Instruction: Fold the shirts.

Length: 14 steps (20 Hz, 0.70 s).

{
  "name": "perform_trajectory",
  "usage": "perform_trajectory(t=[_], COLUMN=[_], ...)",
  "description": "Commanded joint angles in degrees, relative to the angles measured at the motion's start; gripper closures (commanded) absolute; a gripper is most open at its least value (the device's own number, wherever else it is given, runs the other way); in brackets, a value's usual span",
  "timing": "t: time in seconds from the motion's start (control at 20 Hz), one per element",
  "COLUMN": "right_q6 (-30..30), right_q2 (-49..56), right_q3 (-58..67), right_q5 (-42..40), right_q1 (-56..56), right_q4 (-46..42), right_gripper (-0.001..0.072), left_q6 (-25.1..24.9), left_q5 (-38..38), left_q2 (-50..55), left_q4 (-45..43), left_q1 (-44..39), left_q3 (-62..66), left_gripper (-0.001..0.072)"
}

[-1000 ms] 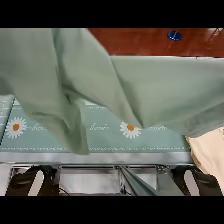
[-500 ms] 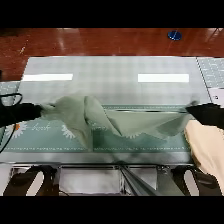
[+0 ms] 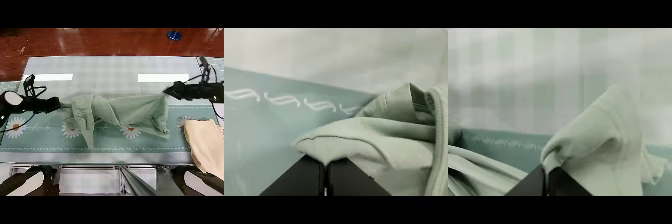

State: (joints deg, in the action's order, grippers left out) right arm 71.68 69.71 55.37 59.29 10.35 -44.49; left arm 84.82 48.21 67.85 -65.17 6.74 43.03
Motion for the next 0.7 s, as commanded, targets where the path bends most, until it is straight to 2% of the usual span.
perform_trajectory(t=[0.0,0.05,0.1,0.25,0.35,0.4,0.5,0.55,0.65], right_q6=[5.20,8.07,9.62,11.19,10.58,10.36,10.49,11.87,11.21], right_q2=[16.13,18.97,20.68,20.85,17.49,15.06,9.31,5.95,-0.46], right_q3=[12.83,16.90,20.46,29.49,30.80,30.60,25.27,19.17,5.05], right_q5=[-0.85,0.07,1.99,11.65,17.35,19.93,20.79,18.40,12.68], right_q1=[-3.37,-3.37,-2.86,2.71,8.41,11.17,15.10,16.98,19.98], right_q4=[0.70,0.68,0.68,0.66,-1.75,-7.04,-17.94,-19.98,-16.33], right_gripper=[0.0606,0.0376,0.0293,0.0294,0.0296,0.0296,0.0296,0.0296,0.0296], left_q6=[4.72,6.01,5.90,3.74,2.89,2.86,2.86,2.03,-5.03], left_q5=[5.40,10.03,14.97,24.96,24.96,24.09,24.33,24.26,23.23], left_q2=[10.25,12.50,14.08,13.86,10.03,7.65,2.82,0.90,-1.60], left_q4=[4.28,4.28,4.13,1.31,1.38,2.05,6.58,9.01,19.06], left_q1=[0.59,1.57,2.89,9.09,14.34,16.50,18.36,17.55,14.40], left_q3=[7.72,11.82,16.13,28.61,31.50,30.45,21.68,14.80,-0.48], left_gripper=[0.0451,0.0202,0.0197,0.0198,0.0198,0.0198,0.0198,0.0198,0.0198])
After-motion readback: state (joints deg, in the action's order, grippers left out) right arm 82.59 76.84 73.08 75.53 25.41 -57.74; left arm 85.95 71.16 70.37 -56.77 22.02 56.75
